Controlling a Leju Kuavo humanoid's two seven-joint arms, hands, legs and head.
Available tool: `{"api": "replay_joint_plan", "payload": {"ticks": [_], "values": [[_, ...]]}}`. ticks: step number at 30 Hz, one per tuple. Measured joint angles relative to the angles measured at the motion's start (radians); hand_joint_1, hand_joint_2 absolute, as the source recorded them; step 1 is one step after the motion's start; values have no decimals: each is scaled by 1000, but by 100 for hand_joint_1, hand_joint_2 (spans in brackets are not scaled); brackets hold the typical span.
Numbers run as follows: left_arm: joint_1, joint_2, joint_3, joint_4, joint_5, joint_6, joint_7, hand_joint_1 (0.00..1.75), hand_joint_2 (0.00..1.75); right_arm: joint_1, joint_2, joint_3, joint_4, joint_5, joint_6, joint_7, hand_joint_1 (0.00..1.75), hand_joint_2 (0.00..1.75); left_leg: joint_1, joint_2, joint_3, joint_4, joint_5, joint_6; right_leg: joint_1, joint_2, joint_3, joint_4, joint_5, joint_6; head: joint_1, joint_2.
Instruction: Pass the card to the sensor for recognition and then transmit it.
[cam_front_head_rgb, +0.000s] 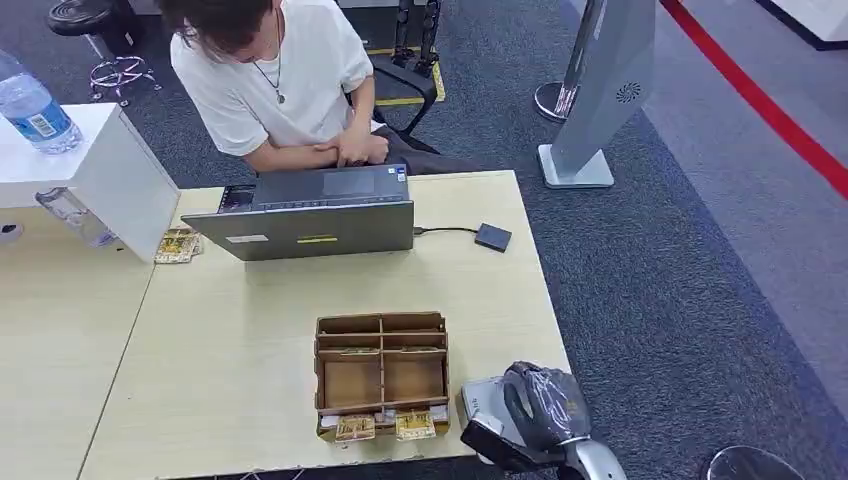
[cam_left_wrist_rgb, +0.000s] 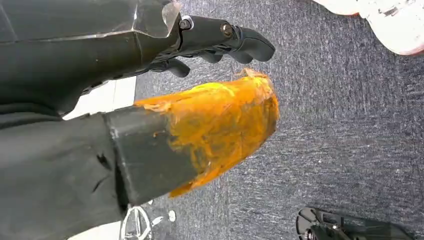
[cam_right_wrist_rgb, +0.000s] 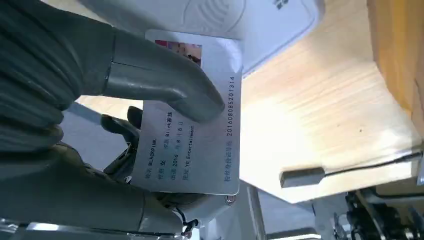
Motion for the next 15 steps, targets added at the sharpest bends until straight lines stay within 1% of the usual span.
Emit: {"api": "replay_joint_plan", "payload": {"ticks": [5, 9, 12, 15], "values": [[0, -2, 0, 0, -5, 1, 0, 0, 0, 0, 12, -18, -12, 41, -42, 0, 175, 175, 0, 0, 0, 0, 0, 0, 0, 0, 0, 0, 0, 0, 0, 0], [0, -3, 0, 0, -6, 1, 0, 0, 0, 0, 29, -37, -36, 84, -85, -13, 175, 175, 0, 0, 0, 0, 0, 0, 0, 0, 0, 0, 0, 0, 0, 0], [0, -3, 0, 0, -9, 1, 0, 0, 0, -5, 43, -53, -56, 118, -93, -26, 175, 175, 0, 0, 0, 0, 0, 0, 0, 0, 0, 0, 0, 0, 0, 0], [0, -3, 0, 0, -10, 1, 0, 0, 0, -6, 69, -78, -87, 149, -93, -55, 175, 175, 0, 0, 0, 0, 0, 0, 0, 0, 0, 0, 0, 0, 0, 0]]}}
